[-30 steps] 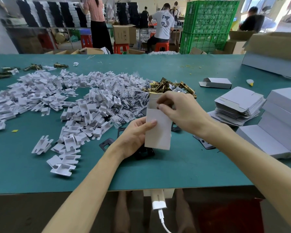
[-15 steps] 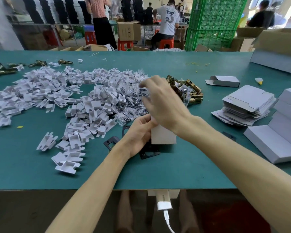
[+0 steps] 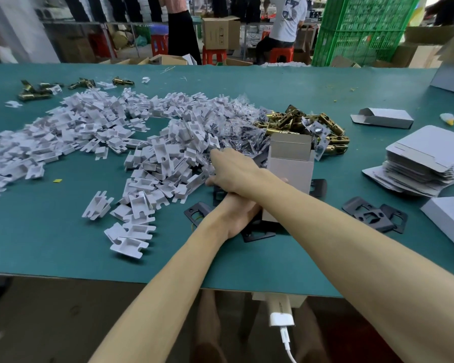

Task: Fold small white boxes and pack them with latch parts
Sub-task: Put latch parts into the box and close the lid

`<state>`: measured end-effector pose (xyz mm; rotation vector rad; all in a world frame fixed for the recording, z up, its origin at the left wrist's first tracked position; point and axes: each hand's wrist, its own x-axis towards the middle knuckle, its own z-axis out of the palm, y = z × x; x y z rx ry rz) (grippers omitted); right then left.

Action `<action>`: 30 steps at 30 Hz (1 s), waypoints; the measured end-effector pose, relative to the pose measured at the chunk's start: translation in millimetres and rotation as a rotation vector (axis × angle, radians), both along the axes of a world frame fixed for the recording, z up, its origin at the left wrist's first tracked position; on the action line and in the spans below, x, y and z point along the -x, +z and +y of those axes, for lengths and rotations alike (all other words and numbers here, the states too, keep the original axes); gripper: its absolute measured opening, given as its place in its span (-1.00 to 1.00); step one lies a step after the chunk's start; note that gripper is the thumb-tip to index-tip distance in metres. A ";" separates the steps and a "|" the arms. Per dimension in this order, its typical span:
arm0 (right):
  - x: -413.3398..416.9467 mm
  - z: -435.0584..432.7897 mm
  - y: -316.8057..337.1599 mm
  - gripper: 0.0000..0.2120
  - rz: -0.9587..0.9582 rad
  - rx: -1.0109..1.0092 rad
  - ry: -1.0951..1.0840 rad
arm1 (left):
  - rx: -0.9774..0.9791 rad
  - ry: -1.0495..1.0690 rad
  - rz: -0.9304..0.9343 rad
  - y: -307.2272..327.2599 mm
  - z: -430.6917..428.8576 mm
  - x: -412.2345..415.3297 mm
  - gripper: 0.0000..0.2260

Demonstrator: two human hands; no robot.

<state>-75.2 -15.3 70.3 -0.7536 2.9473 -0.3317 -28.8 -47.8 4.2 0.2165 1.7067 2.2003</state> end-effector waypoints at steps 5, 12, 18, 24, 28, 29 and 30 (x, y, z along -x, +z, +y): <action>-0.5 -1.2 -1.3 -0.65 0.019 -0.056 -0.002 | 0.045 0.017 0.046 3.7 0.5 -3.3 -0.79; -9.4 0.5 0.5 -0.92 0.052 -0.119 0.034 | 0.114 0.041 0.089 5.0 0.6 -3.5 -0.65; -9.8 7.1 3.0 -0.80 0.106 0.097 0.001 | 0.069 0.054 0.022 2.5 0.3 -0.7 -0.77; -17.6 26.0 22.7 -0.85 0.093 0.487 -0.052 | 0.031 0.096 0.059 9.7 1.4 -3.5 -0.74; -28.5 49.5 49.2 -0.76 0.251 0.581 -0.007 | -0.017 0.058 0.073 16.6 3.0 -6.8 -0.68; -31.5 57.8 57.0 -0.70 0.304 0.589 0.006 | -0.030 0.050 0.063 17.9 3.4 -7.5 -0.63; -33.6 66.7 64.2 -0.67 0.345 0.588 0.006 | -0.034 0.042 0.054 18.9 3.7 -8.4 -0.59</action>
